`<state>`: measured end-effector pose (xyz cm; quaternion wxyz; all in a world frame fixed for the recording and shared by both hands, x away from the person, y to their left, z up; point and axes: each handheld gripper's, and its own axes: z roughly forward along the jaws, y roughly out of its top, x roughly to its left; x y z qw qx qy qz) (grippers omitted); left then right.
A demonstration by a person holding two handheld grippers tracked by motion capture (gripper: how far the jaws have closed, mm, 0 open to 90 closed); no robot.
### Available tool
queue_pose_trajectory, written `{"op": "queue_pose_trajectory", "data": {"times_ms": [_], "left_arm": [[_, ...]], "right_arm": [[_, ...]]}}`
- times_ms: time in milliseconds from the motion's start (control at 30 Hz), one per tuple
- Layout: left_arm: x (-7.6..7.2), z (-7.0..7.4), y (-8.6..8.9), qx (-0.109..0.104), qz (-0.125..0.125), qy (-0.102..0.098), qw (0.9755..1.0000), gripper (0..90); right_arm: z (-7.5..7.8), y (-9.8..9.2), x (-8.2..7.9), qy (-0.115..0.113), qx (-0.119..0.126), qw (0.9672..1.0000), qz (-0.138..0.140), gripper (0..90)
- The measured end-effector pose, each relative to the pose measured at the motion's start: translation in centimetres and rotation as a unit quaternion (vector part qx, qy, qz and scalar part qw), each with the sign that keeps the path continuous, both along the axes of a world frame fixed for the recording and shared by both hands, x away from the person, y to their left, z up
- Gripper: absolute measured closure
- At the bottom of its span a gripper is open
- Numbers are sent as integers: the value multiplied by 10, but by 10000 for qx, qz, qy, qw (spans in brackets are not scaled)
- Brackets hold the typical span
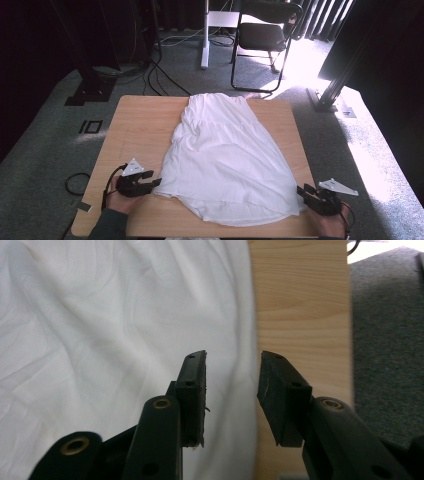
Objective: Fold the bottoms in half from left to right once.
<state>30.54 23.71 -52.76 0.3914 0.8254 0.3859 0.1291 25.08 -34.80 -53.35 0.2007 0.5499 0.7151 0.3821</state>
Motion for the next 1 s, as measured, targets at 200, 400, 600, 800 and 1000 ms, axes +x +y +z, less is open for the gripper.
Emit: {"op": "queue_pose_trajectory", "data": {"times_ms": [200, 400, 600, 800, 1000], "left_arm": [[2, -19, -28, 449, -367, 143, 9982, 547], [-11, -12, -22, 410, -613, 149, 9972, 890], [-41, -13, -2, 420, -723, 291, 9961, 892], [-49, -17, 11, 233, -583, 311, 9975, 855], [-28, 1, 15, 1, -109, -213, 9997, 529]], "right_arm": [[-23, 11, 14, 530, -282, 9981, -146, 559], [-15, 10, 9, 446, -544, 9973, -195, 900], [-7, -7, -3, 326, -364, 9976, -489, 900], [-12, -1, 2, 464, -448, 9970, -421, 895], [1, 7, 17, 33, -312, 9991, -281, 608]]}}
